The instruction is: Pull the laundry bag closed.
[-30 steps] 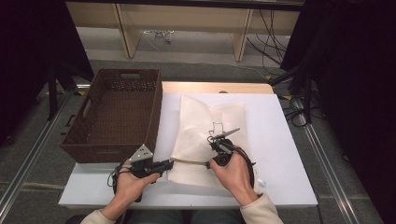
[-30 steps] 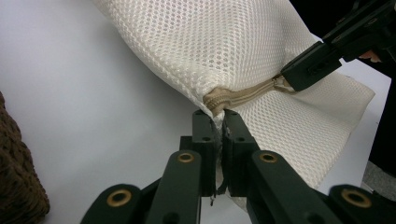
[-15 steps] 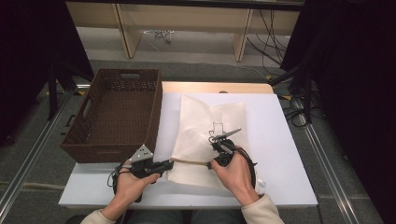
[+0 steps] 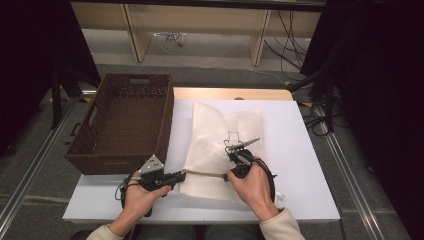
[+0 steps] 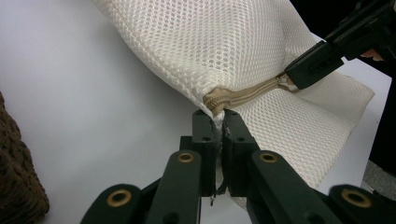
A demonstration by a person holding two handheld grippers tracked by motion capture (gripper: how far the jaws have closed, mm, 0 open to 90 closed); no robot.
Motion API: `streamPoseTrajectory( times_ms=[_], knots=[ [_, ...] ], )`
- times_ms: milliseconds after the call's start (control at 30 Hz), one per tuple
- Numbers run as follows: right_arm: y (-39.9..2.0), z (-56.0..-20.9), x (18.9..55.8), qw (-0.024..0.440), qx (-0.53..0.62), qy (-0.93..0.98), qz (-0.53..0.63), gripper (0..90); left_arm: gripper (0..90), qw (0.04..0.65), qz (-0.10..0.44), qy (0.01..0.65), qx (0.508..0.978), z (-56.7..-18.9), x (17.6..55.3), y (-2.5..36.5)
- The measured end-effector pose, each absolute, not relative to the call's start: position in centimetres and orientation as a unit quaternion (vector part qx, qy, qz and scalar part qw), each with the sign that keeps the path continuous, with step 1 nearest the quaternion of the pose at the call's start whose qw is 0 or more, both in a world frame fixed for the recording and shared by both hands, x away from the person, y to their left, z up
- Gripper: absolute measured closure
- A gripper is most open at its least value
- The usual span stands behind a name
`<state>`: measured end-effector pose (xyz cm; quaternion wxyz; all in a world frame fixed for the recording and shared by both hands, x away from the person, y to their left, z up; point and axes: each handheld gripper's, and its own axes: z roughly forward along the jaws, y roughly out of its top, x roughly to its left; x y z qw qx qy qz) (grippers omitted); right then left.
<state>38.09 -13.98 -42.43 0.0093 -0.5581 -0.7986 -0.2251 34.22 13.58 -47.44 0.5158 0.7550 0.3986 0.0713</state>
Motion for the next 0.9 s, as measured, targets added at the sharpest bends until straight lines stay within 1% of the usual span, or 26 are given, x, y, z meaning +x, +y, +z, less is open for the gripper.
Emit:
streamPoseTrajectory(
  times_ms=[367, 433, 633, 900],
  knots=[
    [-14.16, -42.34, 38.07, 0.013, -0.567, -0.794, -0.219, 87.6, 85.0, 0.517, 0.073, 0.395, 0.756, -47.45, 34.23, 13.62],
    [-14.43, -42.55, 38.27, 0.004, -0.547, -0.806, -0.227, 87.7, 85.0, 0.515, 0.073, 0.397, 0.756, -47.44, 34.21, 13.6],
    [-14.46, -42.48, 38.1, 0.011, -0.564, -0.795, -0.222, 87.7, 85.0, 0.516, 0.07, 0.397, 0.756, -47.45, 34.21, 13.58],
    [-14.53, -42.39, 38.04, 0.006, -0.572, -0.792, -0.213, 87.6, 85.0, 0.516, 0.071, 0.399, 0.755, -47.49, 34.2, 13.55]
  ],
)
